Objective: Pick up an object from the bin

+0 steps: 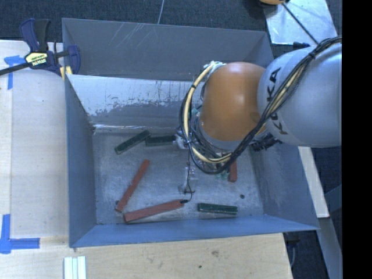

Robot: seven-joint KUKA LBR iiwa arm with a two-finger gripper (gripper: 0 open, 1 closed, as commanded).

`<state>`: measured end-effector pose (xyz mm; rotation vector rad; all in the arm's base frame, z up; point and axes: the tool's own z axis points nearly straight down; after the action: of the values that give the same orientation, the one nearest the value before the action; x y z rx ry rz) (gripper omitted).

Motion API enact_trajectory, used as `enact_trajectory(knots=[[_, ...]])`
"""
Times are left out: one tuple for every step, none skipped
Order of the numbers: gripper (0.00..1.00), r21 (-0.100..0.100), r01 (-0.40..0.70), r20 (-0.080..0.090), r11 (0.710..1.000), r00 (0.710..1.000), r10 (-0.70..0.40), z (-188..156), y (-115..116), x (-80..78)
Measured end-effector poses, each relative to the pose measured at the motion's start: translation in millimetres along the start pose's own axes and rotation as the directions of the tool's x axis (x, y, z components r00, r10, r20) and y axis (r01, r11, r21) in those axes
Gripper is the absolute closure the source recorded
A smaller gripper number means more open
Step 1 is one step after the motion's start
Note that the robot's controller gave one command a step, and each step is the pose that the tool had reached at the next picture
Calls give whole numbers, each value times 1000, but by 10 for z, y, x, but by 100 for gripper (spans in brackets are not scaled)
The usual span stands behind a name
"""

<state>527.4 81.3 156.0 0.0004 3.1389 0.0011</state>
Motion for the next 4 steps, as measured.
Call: enact_trajectory(knots=[[0, 0, 103, 2, 995, 995, -103, 816, 311, 422], [0, 1, 115, -1, 993, 993, -115, 572, 290, 422], [0, 0, 109, -1, 994, 994, -109, 674, 301, 415], [0, 1, 238, 4, 971, 971, -238, 844, 387, 408]])
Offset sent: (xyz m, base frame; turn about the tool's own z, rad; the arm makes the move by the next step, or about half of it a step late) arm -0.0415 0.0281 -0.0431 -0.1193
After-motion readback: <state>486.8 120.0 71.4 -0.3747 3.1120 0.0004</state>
